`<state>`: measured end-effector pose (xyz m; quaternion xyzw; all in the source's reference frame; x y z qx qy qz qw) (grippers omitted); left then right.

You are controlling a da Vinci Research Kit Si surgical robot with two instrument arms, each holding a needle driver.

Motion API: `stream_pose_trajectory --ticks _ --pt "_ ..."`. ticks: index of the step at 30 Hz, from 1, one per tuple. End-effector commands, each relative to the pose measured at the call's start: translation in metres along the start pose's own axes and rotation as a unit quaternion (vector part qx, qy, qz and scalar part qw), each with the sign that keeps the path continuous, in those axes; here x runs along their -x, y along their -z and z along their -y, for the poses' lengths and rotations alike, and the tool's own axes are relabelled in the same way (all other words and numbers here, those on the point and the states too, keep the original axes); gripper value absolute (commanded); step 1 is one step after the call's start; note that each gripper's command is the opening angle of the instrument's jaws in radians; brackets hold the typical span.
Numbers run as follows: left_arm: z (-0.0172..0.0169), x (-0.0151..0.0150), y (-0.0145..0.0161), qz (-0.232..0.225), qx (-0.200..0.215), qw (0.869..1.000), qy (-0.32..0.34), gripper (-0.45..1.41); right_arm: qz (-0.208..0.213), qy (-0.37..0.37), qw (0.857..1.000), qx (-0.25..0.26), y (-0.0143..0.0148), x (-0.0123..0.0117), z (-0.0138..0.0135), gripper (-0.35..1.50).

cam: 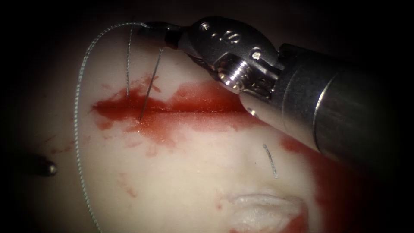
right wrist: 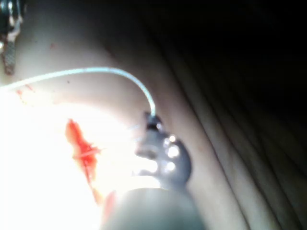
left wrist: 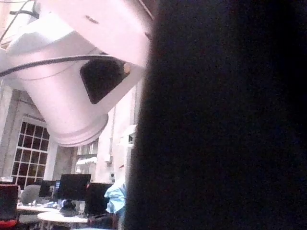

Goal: Wound Closure

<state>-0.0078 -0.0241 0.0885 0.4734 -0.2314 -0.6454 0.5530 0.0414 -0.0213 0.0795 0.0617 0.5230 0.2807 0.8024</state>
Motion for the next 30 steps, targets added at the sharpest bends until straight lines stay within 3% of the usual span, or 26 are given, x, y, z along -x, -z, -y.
stream_pose_trajectory --ticks 1,4,10,13,20,22,24,30 --pt "0.0009 0.0009 -0.0003 0.0 -0.015 1.0 0.004 0.85 -0.003 0.002 1.0 0.0 -0.0009 -0.0008 -0.0005 -0.35" --pt "0.0009 0.0006 -0.0012 -0.014 -0.041 0.999 0.016 0.81 -0.003 0.002 1.0 0.0 -0.0009 -0.0008 -0.0005 -0.35" --pt "-0.0001 0.0 -0.004 -0.021 -0.04 0.999 0.01 0.79 -0.003 0.002 1.0 -0.002 -0.0009 -0.0008 -0.0004 -0.35" --pt "0.0 0.0004 -0.005 0.015 -0.033 0.999 0.014 0.58 -0.003 0.002 1.0 -0.002 -0.0009 -0.0008 -0.0004 -0.35" --pt "0.0001 0.0005 -0.0056 0.029 -0.042 0.999 0.008 0.53 -0.003 0.002 1.0 -0.008 -0.0009 -0.0009 -0.0003 -0.35" --pt "-0.0003 0.0005 -0.0059 0.03 -0.04 0.999 0.0 0.31 -0.003 0.002 1.0 -0.008 -0.0009 -0.0009 -0.0002 -0.35" --pt "-0.0007 0.0002 -0.0061 0.029 -0.044 0.999 -0.01 -0.45 -0.003 0.002 1.0 -0.009 -0.0009 -0.0009 -0.0002 -0.35" --pt "-0.001 0.0 -0.0053 0.018 -0.051 0.998 -0.021 -0.45 -0.003 0.005 1.0 -0.009 -0.0008 -0.0009 -0.0002 -0.35"
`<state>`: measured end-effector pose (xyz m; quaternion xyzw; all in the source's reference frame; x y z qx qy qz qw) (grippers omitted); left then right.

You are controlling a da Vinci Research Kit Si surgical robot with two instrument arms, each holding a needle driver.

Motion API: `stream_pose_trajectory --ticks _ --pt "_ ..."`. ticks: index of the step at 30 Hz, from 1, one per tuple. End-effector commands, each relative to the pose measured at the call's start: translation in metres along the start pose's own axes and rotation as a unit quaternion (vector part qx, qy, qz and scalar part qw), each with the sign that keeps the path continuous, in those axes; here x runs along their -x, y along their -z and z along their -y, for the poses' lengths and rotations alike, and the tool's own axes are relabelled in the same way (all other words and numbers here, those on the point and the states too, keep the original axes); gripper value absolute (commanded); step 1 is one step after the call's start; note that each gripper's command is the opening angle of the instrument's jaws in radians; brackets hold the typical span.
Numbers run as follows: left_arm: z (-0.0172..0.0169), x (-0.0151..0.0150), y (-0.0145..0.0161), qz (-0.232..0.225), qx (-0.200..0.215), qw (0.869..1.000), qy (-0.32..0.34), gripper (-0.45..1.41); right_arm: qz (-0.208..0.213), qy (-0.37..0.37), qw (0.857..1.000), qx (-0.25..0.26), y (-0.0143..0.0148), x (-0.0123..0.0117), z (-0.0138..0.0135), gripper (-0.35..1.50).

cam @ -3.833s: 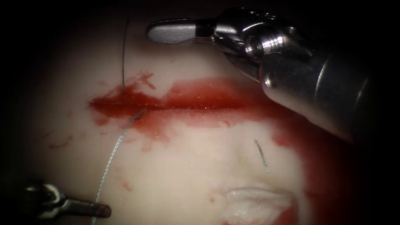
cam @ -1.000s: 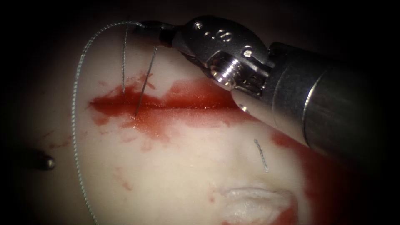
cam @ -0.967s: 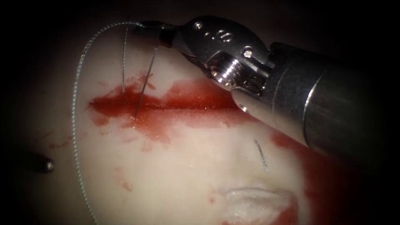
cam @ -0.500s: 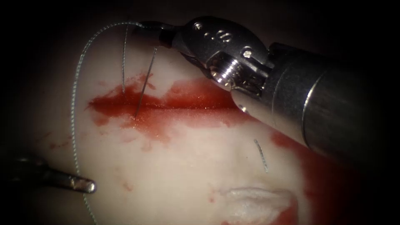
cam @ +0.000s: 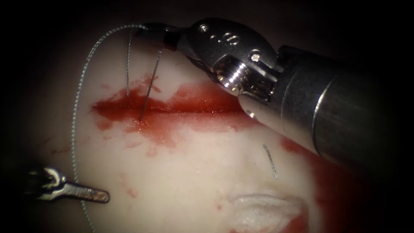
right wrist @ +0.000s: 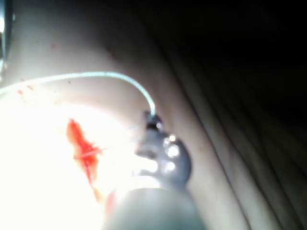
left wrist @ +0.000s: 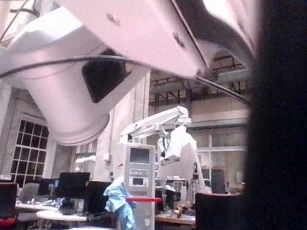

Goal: Wound Closure

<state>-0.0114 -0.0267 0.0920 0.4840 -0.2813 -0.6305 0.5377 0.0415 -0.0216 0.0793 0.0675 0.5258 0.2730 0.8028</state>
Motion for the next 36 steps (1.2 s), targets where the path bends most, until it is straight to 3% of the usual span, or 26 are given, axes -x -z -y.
stream_pose_trajectory --ticks 1,6,7,8,9,10,12,14,18,19,20,22,24,26,29,31,34,36 --pt "0.0009 0.001 0.0001 -0.001 -0.003 1.0 -0.001 -0.45 -0.003 0.002 1.0 0.001 -0.0008 -0.0008 -0.0007 -0.35" --pt "0.001 0.0014 0.001 -0.008 -0.005 1.0 -0.015 -0.45 -0.006 0.002 1.0 -0.002 -0.0007 -0.0008 -0.0008 -0.35" --pt "0.001 0.0016 0.0013 -0.005 -0.003 0.999 -0.043 -0.45 -0.01 0.001 1.0 -0.004 -0.0006 -0.0008 -0.0007 0.12" --pt "0.0009 0.0018 0.0016 -0.007 0.004 0.997 -0.07 -0.45 -0.022 0.0 1.0 -0.005 -0.0003 -0.0009 -0.0006 0.73" --pt "0.0007 0.0019 0.0021 -0.011 0.017 0.995 -0.098 -0.45 -0.035 -0.002 0.999 -0.002 0.0 -0.0009 -0.0005 0.86" --pt "0.0005 0.002 0.0031 -0.029 0.047 0.986 -0.156 -0.45 -0.047 -0.005 0.999 0.011 0.0004 -0.0011 -0.0006 0.9" --pt "0.0001 0.0019 0.0048 -0.057 0.123 0.972 -0.193 -0.45 -0.067 -0.015 0.997 0.034 0.0012 -0.0015 -0.001 0.93" --pt "-0.0004 0.0022 0.0064 -0.071 0.202 0.947 -0.24 -0.45 -0.074 -0.034 0.996 0.038 0.0018 -0.002 -0.0016 1.08" --pt "-0.0012 0.0027 0.0081 -0.063 0.239 0.927 -0.28 -0.45 -0.111 -0.081 0.99 0.026 0.003 -0.003 -0.003 1.15" --pt "-0.0012 0.0028 0.0083 -0.067 0.242 0.918 -0.308 -0.45 -0.121 -0.098 0.987 0.025 0.0032 -0.0032 -0.0033 1.1" --pt "-0.001 0.0031 0.0086 -0.09 0.248 0.888 -0.377 -0.45 -0.141 -0.122 0.982 0.024 0.0034 -0.0033 -0.0039 0.65" --pt "-0.0002 0.0032 0.0086 -0.106 0.248 0.86 -0.433 -0.45 -0.132 -0.149 0.98 -0.002 0.003 -0.0027 -0.0043 -0.35" --pt "0.0004 0.0033 0.0084 -0.101 0.256 0.857 -0.436 -0.45 -0.106 -0.263 0.959 -0.024 0.0024 -0.0022 -0.0045 -0.35" --pt "0.0011 0.004 0.0078 -0.093 0.259 0.853 -0.443 -0.45 -0.073 -0.285 0.956 -0.018 0.0014 -0.0014 -0.0042 -0.35" --pt "0.0026 0.006 0.0061 -0.056 0.25 0.861 -0.439 -0.45 -0.035 -0.263 0.958 -0.111 -0.0002 0.0 -0.0027 -0.35" --pt "0.0031 0.0076 0.005 -0.034 0.263 0.859 -0.437 -0.45 -0.015 -0.236 0.946 -0.219 -0.0008 0.0012 -0.0014 -0.35" --pt "0.0033 0.0107 0.0038 -0.017 0.307 0.826 -0.471 -0.45 0.003 -0.197 0.924 -0.328 -0.001 0.0031 0.0009 -0.35" --pt "0.0029 0.0128 0.0034 -0.015 0.336 0.799 -0.499 -0.45 0.017 -0.195 0.916 -0.35 -0.001 0.0038 0.0021 -0.35"
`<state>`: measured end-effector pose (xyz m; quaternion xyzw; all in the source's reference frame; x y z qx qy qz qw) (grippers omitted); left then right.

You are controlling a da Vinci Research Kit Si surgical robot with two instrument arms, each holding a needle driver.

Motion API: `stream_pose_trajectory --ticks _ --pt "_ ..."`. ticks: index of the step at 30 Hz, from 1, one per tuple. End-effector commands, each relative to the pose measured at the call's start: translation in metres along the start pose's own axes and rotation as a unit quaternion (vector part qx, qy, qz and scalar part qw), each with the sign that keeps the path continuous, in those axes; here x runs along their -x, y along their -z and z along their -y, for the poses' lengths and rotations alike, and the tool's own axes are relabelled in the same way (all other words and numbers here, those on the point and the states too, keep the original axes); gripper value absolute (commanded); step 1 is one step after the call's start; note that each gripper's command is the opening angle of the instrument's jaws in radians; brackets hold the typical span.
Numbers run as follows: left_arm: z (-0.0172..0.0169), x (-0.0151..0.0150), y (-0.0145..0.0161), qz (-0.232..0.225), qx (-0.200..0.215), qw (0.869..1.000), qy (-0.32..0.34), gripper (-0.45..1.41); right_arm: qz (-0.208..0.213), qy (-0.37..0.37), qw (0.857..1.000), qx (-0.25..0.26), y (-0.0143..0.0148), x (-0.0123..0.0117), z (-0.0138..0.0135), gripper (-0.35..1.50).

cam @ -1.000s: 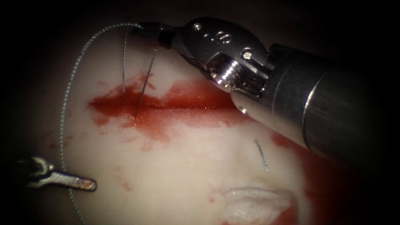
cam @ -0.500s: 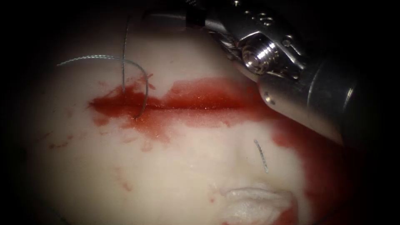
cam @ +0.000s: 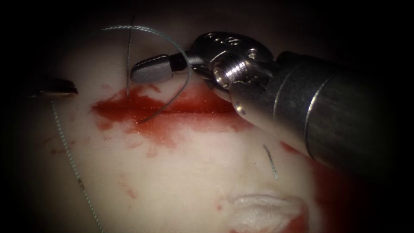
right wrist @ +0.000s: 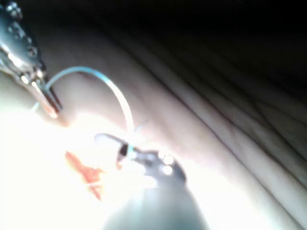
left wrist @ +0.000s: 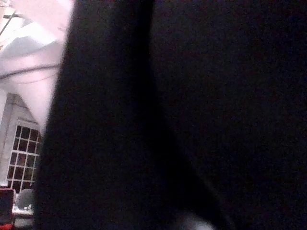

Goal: Wound Closure

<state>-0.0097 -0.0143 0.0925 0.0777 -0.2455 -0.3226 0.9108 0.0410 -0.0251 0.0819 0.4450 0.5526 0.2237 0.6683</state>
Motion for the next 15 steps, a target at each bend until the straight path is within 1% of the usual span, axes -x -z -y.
stream_pose_trajectory --ticks 1,2,4,5,7,8,9,10,11,12,13,14,15 --pt "-0.0013 0.0013 -0.0004 -0.004 0.018 1.0 -0.019 -0.45 0.013 -0.009 1.0 -0.018 -0.0012 0.0004 0.0002 -0.35" --pt "-0.0018 0.0013 -0.0009 -0.011 0.033 0.999 -0.027 -0.45 0.019 -0.023 0.999 -0.033 -0.0015 0.0007 0.0004 -0.35" --pt "-0.0028 0.0009 -0.0024 -0.031 0.054 0.997 -0.04 -0.45 0.012 -0.054 0.996 -0.076 -0.002 0.0011 0.001 -0.35" --pt "-0.003 0.0006 -0.0032 -0.038 0.059 0.997 -0.045 -0.45 0.001 -0.062 0.994 -0.094 -0.0022 0.0011 0.0013 -0.35" --pt "-0.0029 -0.0009 -0.0049 -0.055 0.056 0.995 -0.057 -0.45 -0.02 -0.092 0.988 -0.121 -0.0025 0.0008 0.0021 -0.35" --pt "-0.0027 -0.0017 -0.0057 -0.067 0.05 0.995 -0.058 -0.45 -0.029 -0.1 0.987 -0.121 -0.0026 0.0006 0.0025 -0.35" --pt "-0.0023 -0.0033 -0.0071 -0.091 0.035 0.993 -0.06 -0.45 -0.054 -0.12 0.984 -0.122 -0.0027 -0.0001 0.0032 -0.35" --pt "-0.0023 -0.0033 -0.0071 -0.091 0.035 0.993 -0.06 -0.45 -0.054 -0.12 0.984 -0.122 -0.0027 -0.0001 0.0032 -0.35" --pt "-0.0021 -0.0039 -0.0076 -0.099 0.021 0.993 -0.059 -0.45 -0.067 -0.13 0.982 -0.123 -0.0028 -0.0005 0.0035 -0.35" --pt "-0.0019 -0.0043 -0.008 -0.106 0.003 0.992 -0.062 -0.45 -0.081 -0.135 0.98 -0.123 -0.0028 -0.0009 0.0037 -0.35" --pt "-0.0014 -0.0051 -0.0085 -0.115 -0.035 0.991 -0.062 -0.45 -0.117 -0.151 0.974 -0.124 -0.0029 -0.0019 0.0039 -0.35" --pt "-0.0014 -0.0051 -0.0085 -0.115 -0.035 0.991 -0.062 -0.45 -0.117 -0.151 0.974 -0.124 -0.0029 -0.0019 0.0039 -0.35" --pt "-0.0011 -0.0054 -0.0085 -0.117 -0.046 0.99 -0.063 -0.45 -0.131 -0.158 0.971 -0.124 -0.003 -0.0024 0.0038 -0.35"
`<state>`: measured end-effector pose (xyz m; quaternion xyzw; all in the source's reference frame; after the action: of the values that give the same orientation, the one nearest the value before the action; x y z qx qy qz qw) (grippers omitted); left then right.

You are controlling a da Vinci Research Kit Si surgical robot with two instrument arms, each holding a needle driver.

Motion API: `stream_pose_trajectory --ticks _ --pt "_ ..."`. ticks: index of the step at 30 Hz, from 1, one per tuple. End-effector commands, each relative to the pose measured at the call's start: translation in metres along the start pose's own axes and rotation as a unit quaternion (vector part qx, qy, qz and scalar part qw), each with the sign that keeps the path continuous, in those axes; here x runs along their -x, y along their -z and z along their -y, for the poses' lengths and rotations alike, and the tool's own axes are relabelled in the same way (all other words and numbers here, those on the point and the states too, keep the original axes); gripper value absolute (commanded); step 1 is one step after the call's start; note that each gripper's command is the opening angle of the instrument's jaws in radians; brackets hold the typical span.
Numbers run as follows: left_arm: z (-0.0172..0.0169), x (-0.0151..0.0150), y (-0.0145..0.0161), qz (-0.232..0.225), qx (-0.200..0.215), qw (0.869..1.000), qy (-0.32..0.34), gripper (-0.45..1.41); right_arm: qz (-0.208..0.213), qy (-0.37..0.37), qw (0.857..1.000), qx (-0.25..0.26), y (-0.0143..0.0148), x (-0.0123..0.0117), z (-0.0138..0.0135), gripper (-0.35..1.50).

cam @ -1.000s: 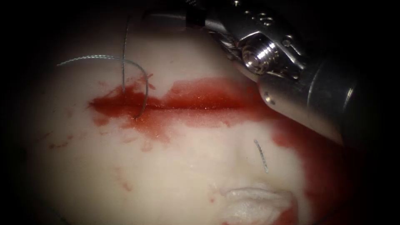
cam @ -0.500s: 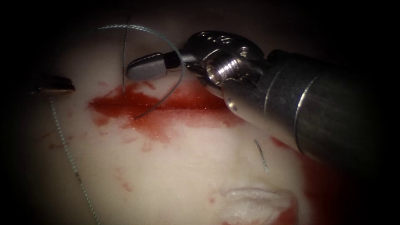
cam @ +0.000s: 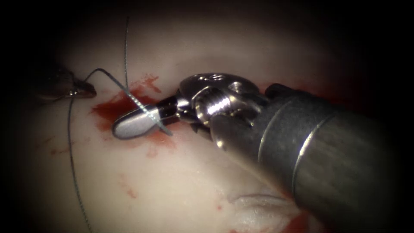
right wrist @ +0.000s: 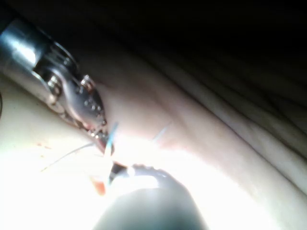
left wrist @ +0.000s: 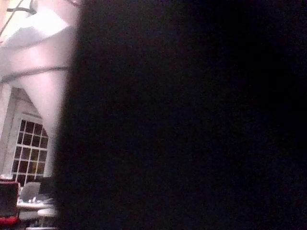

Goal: Wound Closure

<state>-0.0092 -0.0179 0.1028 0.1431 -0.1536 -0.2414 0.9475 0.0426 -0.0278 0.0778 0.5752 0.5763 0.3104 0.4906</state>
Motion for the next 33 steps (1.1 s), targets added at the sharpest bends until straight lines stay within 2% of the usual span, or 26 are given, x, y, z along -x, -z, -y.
stream_pose_trajectory --ticks 1,4,7,12,22,26,33 --pt "-0.0002 0.0008 0.0005 0.002 -0.008 1.0 -0.002 -0.45 -0.03 0.006 1.0 -0.005 -0.0011 -0.0025 -0.0002 -0.35" --pt "0.0014 0.0006 0.0007 0.0 -0.044 0.999 0.0 -0.45 -0.109 0.065 0.992 -0.008 -0.0019 -0.0039 -0.0006 -0.35" --pt "0.0028 0.0011 0.0007 0.002 -0.063 0.998 0.006 -0.45 -0.142 0.084 0.986 0.004 -0.0024 -0.0045 -0.0015 -0.35" --pt "0.0034 0.0018 0.0007 0.001 -0.074 0.997 0.032 -0.45 -0.164 0.044 0.985 0.015 -0.0024 -0.0048 -0.0018 -0.35" --pt "0.0036 0.003 0.002 0.013 -0.101 0.992 0.076 -0.45 -0.188 0.025 0.98 0.059 -0.0028 -0.0046 -0.002 -0.35" --pt "0.0032 0.0036 0.0027 0.021 -0.091 0.992 0.085 -0.45 -0.201 -0.005 0.977 0.063 -0.0033 -0.0044 -0.002 -0.35" --pt "0.0032 0.0036 0.0027 0.024 -0.089 0.992 0.082 -0.45 -0.223 -0.001 0.972 0.078 -0.0042 -0.0048 -0.0025 -0.35"
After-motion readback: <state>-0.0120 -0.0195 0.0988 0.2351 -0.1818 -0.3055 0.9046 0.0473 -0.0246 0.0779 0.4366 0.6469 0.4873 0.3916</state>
